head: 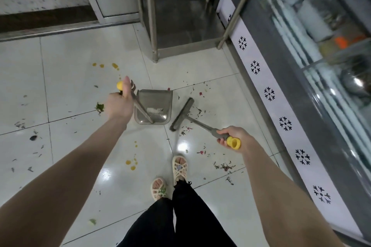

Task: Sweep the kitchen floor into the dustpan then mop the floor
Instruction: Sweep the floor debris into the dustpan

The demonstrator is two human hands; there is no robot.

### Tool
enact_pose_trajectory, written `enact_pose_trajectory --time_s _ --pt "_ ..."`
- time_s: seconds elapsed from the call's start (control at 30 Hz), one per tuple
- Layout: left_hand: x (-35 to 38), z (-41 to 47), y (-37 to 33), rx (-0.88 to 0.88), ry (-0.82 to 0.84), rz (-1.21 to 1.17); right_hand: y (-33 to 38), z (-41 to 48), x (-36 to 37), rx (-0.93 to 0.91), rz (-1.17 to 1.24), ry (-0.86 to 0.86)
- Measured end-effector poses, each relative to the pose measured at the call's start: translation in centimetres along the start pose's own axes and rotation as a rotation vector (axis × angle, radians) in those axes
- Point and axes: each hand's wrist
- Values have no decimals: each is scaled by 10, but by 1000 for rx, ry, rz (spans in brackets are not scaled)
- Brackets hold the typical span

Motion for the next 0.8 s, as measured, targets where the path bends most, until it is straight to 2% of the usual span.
enact_pose_trajectory --time_s 0.3,0.57,0.8 --pt "2 29 -48 37 -65 38 65 24 48 -111 73 151" --pt "10 68 -85 50 -102 65 126 76 96 -74 118 230" --pt "28 83 -97 53 -101 98 140 110 113 -6 94 212"
Point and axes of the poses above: each hand's wrist, its own z-axis towards the middle knuckle, its own x-axis out of the palm, y = z × x, and after that the axes turned 12 degrees about z, right-handed
